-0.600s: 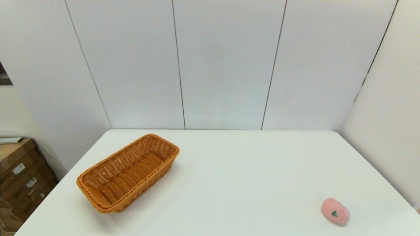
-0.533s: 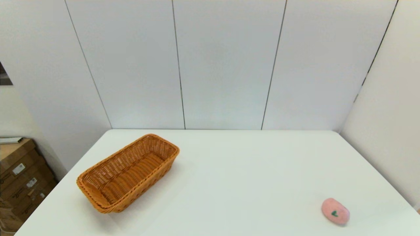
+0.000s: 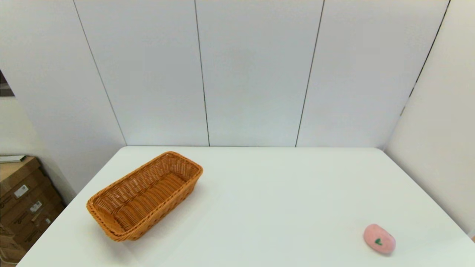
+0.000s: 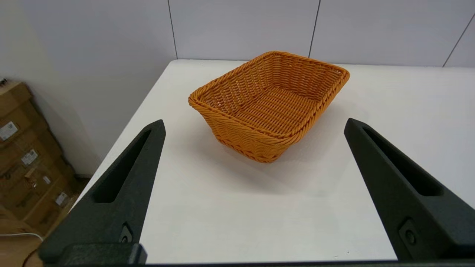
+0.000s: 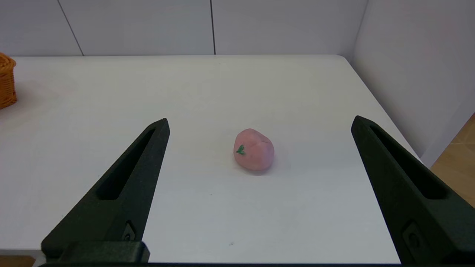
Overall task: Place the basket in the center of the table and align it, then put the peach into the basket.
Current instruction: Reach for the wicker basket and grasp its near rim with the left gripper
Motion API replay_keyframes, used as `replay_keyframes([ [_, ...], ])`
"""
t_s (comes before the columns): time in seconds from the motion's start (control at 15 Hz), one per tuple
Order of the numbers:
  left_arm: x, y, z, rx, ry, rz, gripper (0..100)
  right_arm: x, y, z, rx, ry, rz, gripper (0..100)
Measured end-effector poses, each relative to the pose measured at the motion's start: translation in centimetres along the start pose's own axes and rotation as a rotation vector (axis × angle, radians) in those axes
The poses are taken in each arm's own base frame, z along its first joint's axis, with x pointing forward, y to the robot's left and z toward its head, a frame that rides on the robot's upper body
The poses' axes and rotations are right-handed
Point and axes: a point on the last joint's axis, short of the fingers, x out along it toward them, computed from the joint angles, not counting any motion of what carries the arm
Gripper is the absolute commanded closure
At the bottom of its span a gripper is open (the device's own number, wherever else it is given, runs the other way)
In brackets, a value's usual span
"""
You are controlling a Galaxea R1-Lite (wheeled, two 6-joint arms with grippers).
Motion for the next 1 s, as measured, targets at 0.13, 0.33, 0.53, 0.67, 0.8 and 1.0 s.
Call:
replay_keyframes([
  [0.13,0.0,0.0,0.1,-0.013,-0.005,0.001,0,0.0,0.0,0.0,0.000,0.000,0.000,0],
  [0.33,0.0,0.0,0.1,-0.031,-0.008,0.001,0,0.0,0.0,0.0,0.001,0.000,0.000,0],
  [0.53,0.0,0.0,0.2,-0.033,-0.010,0.002,0,0.0,0.0,0.0,0.001,0.000,0.000,0],
  [0.67,-0.6,-0.1,2.1,-0.095,-0.061,-0.008,0,0.0,0.0,0.0,0.000,0.000,0.000,0],
  [0.8,-1.3,-0.2,5.2,-0.193,-0.075,-0.006,0,0.0,0.0,0.0,0.000,0.000,0.000,0],
  [1.0,0.3,-0.3,10.0,-0.336,0.051,0.086,0,0.0,0.0,0.0,0.000,0.000,0.000,0],
])
